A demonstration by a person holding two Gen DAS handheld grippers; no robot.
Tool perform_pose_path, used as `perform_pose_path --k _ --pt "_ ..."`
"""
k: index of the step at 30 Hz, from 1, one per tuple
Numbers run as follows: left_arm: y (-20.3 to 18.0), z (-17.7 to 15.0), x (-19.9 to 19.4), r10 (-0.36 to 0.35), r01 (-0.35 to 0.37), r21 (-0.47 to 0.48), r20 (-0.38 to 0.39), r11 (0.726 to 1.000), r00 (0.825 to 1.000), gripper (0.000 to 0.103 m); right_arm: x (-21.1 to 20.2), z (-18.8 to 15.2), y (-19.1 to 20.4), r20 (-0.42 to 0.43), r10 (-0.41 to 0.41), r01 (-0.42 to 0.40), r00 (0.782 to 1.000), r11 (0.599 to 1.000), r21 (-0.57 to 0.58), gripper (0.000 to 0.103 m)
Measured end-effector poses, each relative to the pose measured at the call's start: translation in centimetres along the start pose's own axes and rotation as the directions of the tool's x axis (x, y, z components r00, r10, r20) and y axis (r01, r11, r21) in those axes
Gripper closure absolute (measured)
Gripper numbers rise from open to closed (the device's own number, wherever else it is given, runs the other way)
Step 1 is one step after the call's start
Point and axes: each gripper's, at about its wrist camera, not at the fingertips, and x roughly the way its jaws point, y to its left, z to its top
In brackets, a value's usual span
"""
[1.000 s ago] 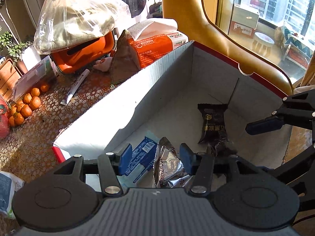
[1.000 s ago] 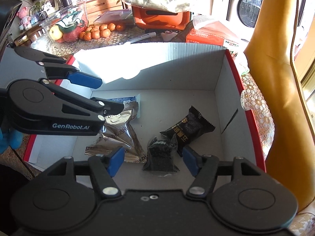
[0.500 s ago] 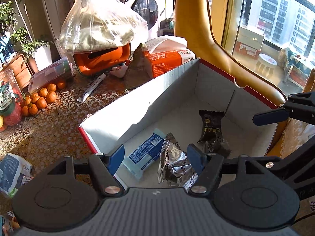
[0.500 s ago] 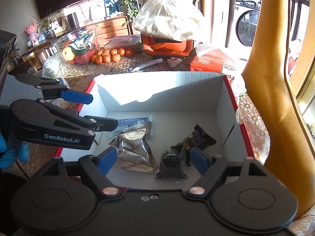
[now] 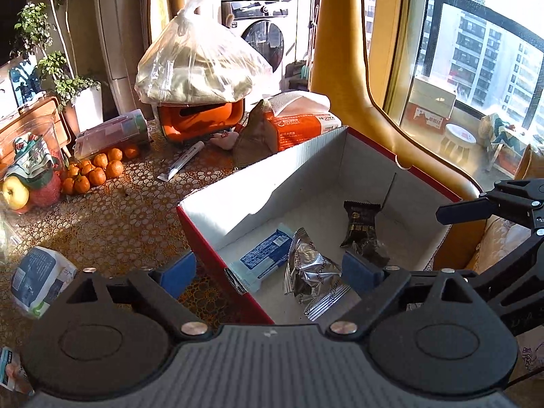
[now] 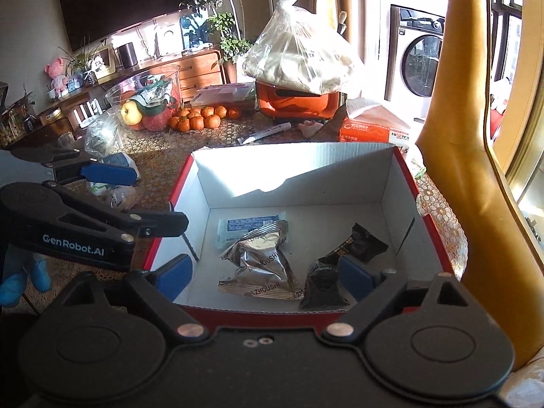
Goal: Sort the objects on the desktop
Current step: 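Withdraw both open tools from the red box back over the table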
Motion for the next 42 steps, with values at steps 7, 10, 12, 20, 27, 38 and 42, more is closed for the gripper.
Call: perform_pose_path --k 7,10,12,20,27,38,42 --pt "2.1 -2.1 -3.4 0.045 -0.043 -0.035 0.051 0.998 0.998 0.000 -0.6 -0.3 2.7 0.040 0.007 -0.006 0.999 1.000 -0.013 0.010" --pt "3.4 -3.1 -4.8 0.076 -0.073 -0.063 0.062 0.995 0.995 0.000 -0.7 -0.3 4.1 0.044 0.017 -0.017 0.999 1.000 -0.018 0.010" --pt "4.4 -3.8 -5.7 0.099 -0.093 -0.083 0.072 0.992 0.992 0.000 -0.8 -0.5 5.0 0.043 0.025 -0.024 0.999 0.999 -0.024 0.010" --pt "7.7 -6.6 -9.1 0.185 -0.169 -0.159 0.096 0.973 0.978 0.000 -0.8 -0.5 9.6 0.084 0.063 -0.058 0.994 0.996 -0.063 0.011" --pt "10.2 -9.2 -11.6 0.244 -0.216 -0.219 0.107 0.951 0.964 0.000 0.2 -0.8 13.3 0.095 0.096 -0.086 0.991 0.991 -0.100 0.011" --pt "13.8 -12.6 -13.8 0.337 -0.294 -0.288 0.111 0.911 0.935 0.000 1.4 -1.1 17.9 0.137 0.112 -0.091 0.984 0.984 -0.154 0.013" --pt "14.9 -13.6 -14.1 0.361 -0.314 -0.303 0.112 0.900 0.926 0.000 2.0 -1.2 19.1 0.142 0.118 -0.095 0.983 0.982 -0.162 0.013"
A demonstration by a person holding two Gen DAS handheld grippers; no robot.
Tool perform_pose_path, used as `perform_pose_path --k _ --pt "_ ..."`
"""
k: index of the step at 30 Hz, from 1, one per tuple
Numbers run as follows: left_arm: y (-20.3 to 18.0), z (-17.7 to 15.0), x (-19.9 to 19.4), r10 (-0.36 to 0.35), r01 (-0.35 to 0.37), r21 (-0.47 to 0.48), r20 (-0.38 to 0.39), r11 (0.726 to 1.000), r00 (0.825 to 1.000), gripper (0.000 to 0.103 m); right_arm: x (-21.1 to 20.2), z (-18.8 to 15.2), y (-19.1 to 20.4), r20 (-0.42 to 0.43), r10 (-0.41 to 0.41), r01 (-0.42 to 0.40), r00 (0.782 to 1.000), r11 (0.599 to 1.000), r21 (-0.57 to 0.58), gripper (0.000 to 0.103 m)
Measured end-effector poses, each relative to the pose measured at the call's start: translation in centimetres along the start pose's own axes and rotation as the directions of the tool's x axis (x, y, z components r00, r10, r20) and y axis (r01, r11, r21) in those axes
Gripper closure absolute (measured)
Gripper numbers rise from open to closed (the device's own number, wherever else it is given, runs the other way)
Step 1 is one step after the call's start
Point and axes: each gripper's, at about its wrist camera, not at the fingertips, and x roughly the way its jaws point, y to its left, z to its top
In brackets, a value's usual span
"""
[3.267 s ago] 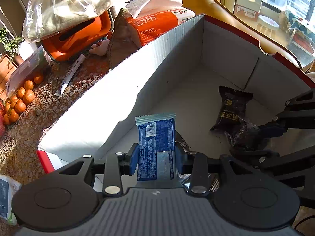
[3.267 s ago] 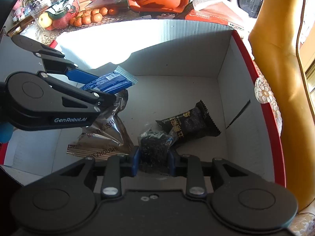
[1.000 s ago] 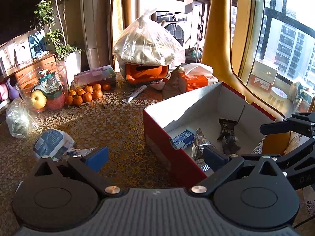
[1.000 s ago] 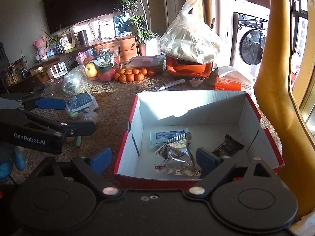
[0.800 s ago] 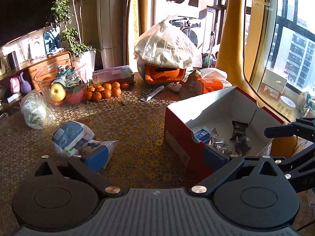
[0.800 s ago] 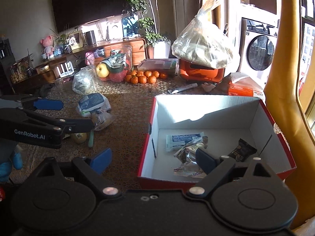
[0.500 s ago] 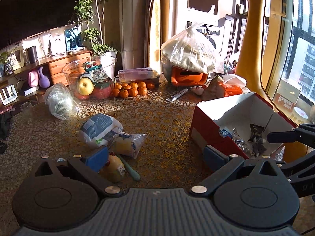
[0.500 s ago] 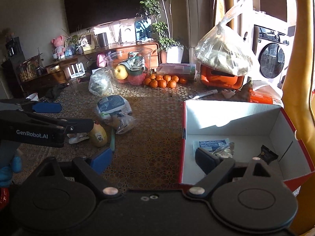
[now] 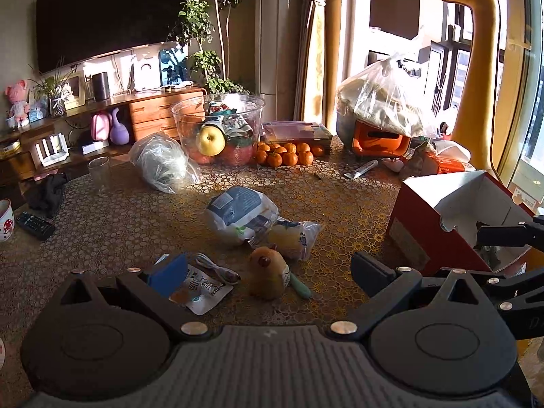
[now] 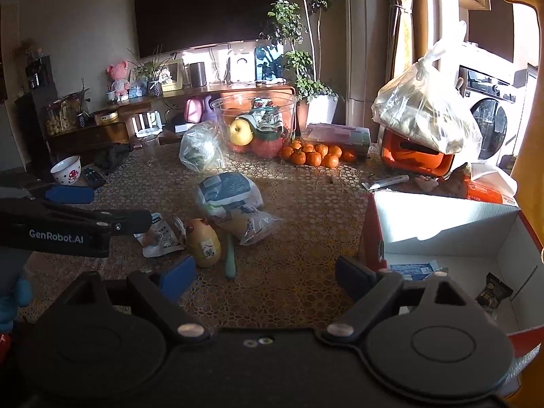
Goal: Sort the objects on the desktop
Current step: 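Withdraw both open tools from the red box back over the table, then grasp white printed pouch with left tool while right tool grasps yellow hamster bottle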
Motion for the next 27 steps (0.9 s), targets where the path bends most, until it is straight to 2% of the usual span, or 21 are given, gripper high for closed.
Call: perform_pose_path --k 6,16,27 --pt "1.8 -0.9 0.5 0.024 -0.024 -0.035 -0.010 0.999 1.000 0.000 1.6 0.0 1.3 0.003 0.007 -0.007 1.000 1.000 0.007 0.013" --pt "4.6 -2.4 2.0 0.072 -0.074 -0.074 -0.027 0.994 0.997 0.000 4.1 -0.3 3.9 0.003 0.016 -0.015 1.000 0.997 -0.072 0.015" --pt "7.1 -3.6 5.0 0.101 -0.108 -0.101 -0.073 0.989 0.992 0.000 7.7 -0.5 4.9 -0.043 0.037 -0.041 0.998 0.995 -0.094 0.017"
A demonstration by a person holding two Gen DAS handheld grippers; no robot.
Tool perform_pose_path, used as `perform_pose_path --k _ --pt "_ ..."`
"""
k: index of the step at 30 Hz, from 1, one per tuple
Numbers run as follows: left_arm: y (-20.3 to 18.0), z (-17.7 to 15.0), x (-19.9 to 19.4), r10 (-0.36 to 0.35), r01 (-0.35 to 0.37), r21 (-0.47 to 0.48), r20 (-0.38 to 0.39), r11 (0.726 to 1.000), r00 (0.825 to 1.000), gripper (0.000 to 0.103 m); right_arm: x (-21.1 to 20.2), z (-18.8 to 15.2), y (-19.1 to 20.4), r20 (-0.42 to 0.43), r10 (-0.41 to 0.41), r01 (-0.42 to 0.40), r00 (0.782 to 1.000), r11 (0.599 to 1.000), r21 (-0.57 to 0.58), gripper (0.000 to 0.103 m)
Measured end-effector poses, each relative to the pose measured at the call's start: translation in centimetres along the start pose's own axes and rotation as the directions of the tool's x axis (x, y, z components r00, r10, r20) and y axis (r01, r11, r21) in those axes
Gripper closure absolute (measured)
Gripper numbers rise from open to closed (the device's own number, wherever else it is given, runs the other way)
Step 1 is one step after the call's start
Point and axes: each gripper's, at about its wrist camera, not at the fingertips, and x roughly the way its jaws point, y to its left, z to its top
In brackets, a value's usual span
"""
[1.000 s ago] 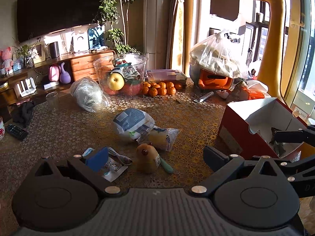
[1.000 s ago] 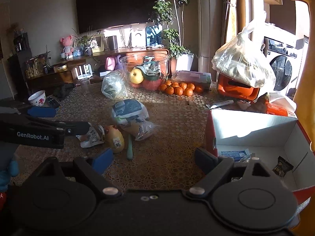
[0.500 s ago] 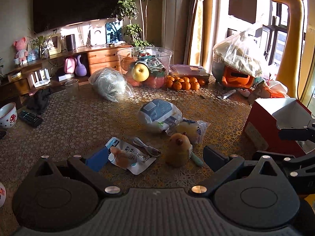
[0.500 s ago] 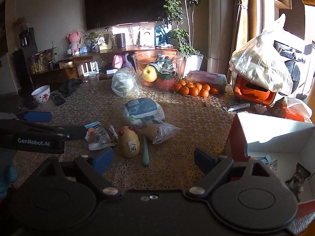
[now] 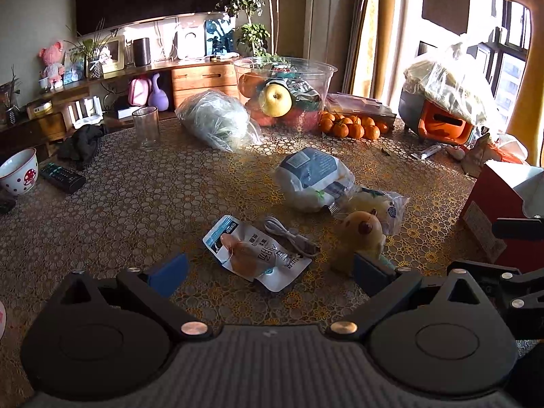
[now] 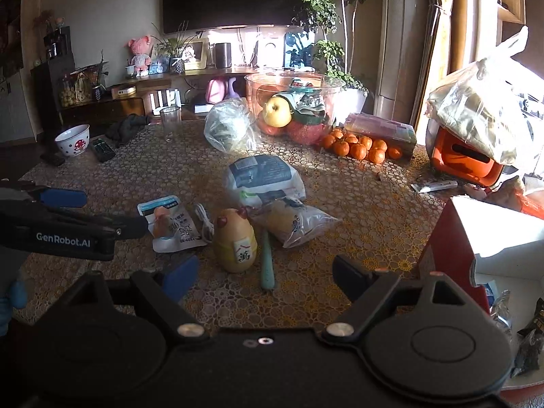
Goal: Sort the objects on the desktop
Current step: 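Grasp white printed pouch with left tool while right tool grasps yellow hamster bottle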
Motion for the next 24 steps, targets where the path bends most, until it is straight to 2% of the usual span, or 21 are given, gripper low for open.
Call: perform_pose_path --k 6,16,24 --pt "1.6 -0.3 2.3 0.011 -0.013 -0.055 -0.046 0.998 0.999 0.000 1.9 -0.1 0.5 -0.020 0.011 -0.011 1.000 1.000 -0.014 0.018" --pt "2.5 -0.5 5.4 0.021 -0.025 -0.071 -0.067 0.997 0.998 0.000 4.6 -0.2 1.3 -0.051 0.034 -0.037 0.998 0.998 -0.054 0.021" --pt "3.0 -0.6 7.6 0.020 -0.023 -0.048 -0.062 0.999 0.998 0.000 6.7 -0.3 1.7 -0.067 0.042 -0.046 0.997 0.996 -0.070 0.021"
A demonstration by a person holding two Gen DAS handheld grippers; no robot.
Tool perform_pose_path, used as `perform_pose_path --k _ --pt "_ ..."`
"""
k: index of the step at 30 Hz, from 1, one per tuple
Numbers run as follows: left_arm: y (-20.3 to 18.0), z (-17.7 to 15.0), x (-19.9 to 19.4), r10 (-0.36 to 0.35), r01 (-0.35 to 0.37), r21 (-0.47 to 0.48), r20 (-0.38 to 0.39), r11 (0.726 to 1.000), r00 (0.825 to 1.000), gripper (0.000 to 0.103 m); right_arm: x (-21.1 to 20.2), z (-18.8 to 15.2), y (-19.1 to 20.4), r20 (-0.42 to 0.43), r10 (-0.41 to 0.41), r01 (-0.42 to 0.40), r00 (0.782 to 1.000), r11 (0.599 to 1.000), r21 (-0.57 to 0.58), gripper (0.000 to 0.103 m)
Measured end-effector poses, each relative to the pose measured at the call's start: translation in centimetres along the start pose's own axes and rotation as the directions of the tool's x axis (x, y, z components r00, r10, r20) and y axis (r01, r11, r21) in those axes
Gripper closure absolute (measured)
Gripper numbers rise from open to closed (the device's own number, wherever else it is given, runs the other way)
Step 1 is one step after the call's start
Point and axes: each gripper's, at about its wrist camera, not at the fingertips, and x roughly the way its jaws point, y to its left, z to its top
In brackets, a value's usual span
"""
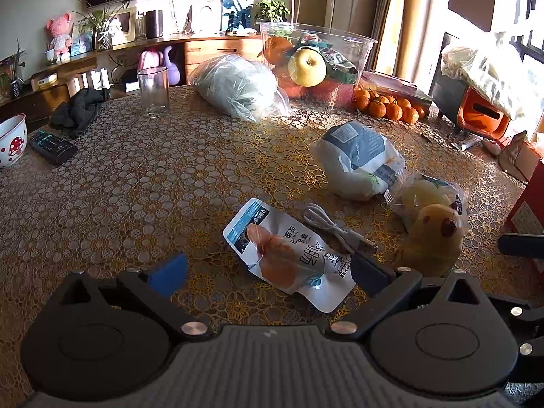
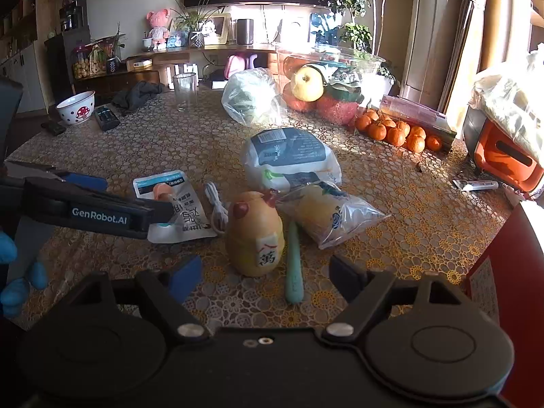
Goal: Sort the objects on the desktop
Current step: 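Grasp white printed pouch with left tool while right tool grasps yellow hamster bottle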
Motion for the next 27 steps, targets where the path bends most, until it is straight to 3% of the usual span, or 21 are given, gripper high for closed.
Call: perform_pose_path --k 20,27 --pt "0.4 -0.1 3.6 -0.062 0.062 0.013 0.002 0.998 0.998 0.004 3.5 0.4 0.6 -0.027 0.025 -0.026 0.999 0.999 -0.037 0.028" --pt "0.2 -0.3 4.1 -0.071 0.071 0.014 0.001 0.997 0.997 0.007 4.4 0.4 0.7 -0.036 0.016 -0.017 0.999 0.999 -0.040 0.036"
